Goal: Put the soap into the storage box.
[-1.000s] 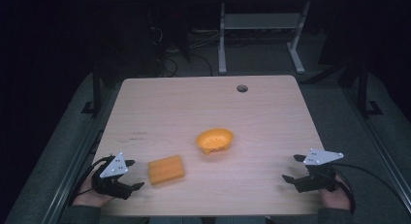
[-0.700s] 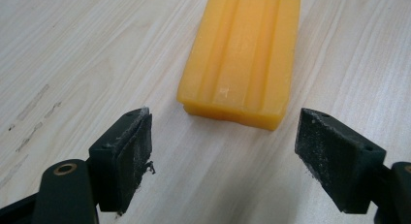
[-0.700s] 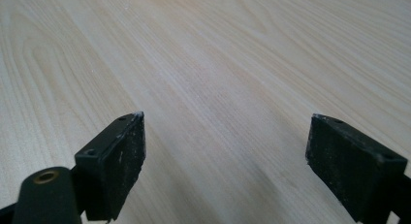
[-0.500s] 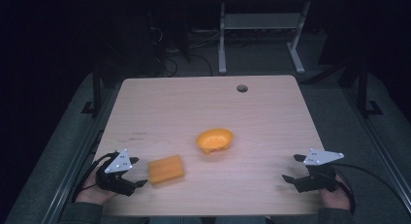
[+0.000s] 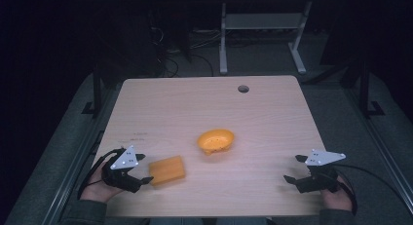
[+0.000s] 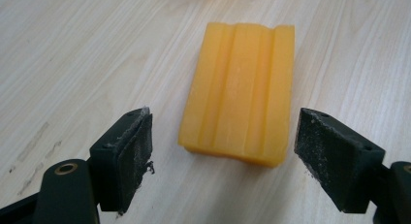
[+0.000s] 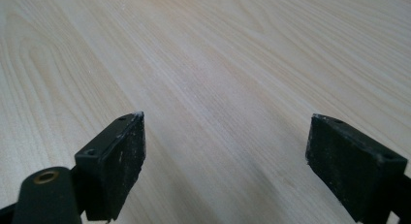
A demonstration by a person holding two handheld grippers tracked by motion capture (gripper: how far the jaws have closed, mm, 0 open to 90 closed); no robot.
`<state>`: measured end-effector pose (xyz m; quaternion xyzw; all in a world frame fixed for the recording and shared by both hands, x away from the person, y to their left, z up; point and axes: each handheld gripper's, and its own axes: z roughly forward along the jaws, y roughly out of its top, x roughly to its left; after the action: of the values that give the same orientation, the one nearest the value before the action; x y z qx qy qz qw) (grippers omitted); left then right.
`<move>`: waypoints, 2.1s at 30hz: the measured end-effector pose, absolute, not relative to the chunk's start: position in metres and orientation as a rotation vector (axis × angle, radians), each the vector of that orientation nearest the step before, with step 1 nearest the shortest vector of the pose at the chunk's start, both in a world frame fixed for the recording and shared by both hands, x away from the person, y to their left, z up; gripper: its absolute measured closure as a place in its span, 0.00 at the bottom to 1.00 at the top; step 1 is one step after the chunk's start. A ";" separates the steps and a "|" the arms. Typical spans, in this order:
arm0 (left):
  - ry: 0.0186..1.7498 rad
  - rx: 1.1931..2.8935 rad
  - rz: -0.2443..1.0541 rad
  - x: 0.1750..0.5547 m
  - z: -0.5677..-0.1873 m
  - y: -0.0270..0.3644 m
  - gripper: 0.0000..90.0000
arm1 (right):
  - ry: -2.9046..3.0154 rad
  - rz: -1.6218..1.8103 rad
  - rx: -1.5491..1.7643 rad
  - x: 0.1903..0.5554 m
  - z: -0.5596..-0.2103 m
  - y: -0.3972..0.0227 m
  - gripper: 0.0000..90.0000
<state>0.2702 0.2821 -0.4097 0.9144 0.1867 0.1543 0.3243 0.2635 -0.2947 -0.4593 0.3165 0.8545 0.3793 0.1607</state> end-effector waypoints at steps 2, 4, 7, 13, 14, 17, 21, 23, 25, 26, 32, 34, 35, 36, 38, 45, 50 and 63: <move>0.487 2.395 0.401 0.271 -0.410 0.279 0.23 | 2.436 1.087 0.902 0.264 -0.459 -0.295 0.15; 0.476 2.403 0.394 0.271 -0.410 0.277 0.23 | 2.437 1.095 0.903 0.263 -0.458 -0.296 0.15; 0.477 2.410 0.390 0.271 -0.410 0.273 0.23 | 2.432 1.095 0.914 0.263 -0.458 -0.296 0.15; 0.455 2.435 0.376 0.275 -0.409 0.264 0.23 | 2.424 1.097 0.907 0.263 -0.458 -0.297 0.15; 0.447 2.445 0.366 0.277 -0.409 0.262 0.23 | 2.424 1.099 0.906 0.263 -0.458 -0.297 0.15; 0.433 2.465 0.346 0.281 -0.411 0.256 0.23 | 2.424 1.093 0.895 0.263 -0.458 -0.298 0.15; 0.416 2.483 0.337 0.285 -0.411 0.249 0.22 | 2.424 1.108 0.903 0.263 -0.457 -0.297 0.15; 0.413 2.488 0.335 0.286 -0.412 0.247 0.22 | 2.425 1.107 0.899 0.263 -0.457 -0.297 0.15; 0.399 2.507 0.325 0.288 -0.412 0.243 0.22 | 2.434 1.097 0.886 0.264 -0.458 -0.296 0.15; 0.400 2.513 0.324 0.288 -0.413 0.241 0.22 | 2.434 1.103 0.891 0.263 -0.458 -0.296 0.15; 0.380 2.542 0.307 0.293 -0.414 0.234 0.22 | 2.435 1.108 0.892 0.264 -0.457 -0.295 0.15; 0.375 2.539 0.302 0.295 -0.414 0.232 0.22 | 2.438 1.104 0.889 0.264 -0.458 -0.295 0.15; 0.375 2.539 0.302 0.295 -0.414 0.232 0.22 | 2.438 1.104 0.889 0.264 -0.458 -0.295 0.15; 0.380 2.539 0.294 0.295 -0.415 0.231 0.22 | 2.439 1.102 0.883 0.264 -0.458 -0.295 0.15; 0.372 2.556 0.288 0.298 -0.416 0.227 0.22 | 2.440 1.101 0.881 0.264 -0.458 -0.294 0.15; 0.365 2.598 0.278 0.302 -0.423 0.219 0.21 | 2.441 1.107 0.881 0.264 -0.458 -0.294 0.15; 0.385 2.620 0.263 0.305 -0.427 0.216 0.21 | 2.441 1.109 0.881 0.264 -0.458 -0.294 0.15; 0.398 2.678 0.235 0.309 -0.437 0.211 0.20 | 2.451 1.110 0.874 0.264 -0.458 -0.292 0.15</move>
<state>0.3094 0.2113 -0.4371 0.9634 0.1431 0.0845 0.2103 0.2642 -0.2921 -0.4583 0.3053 0.8558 0.3877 0.1555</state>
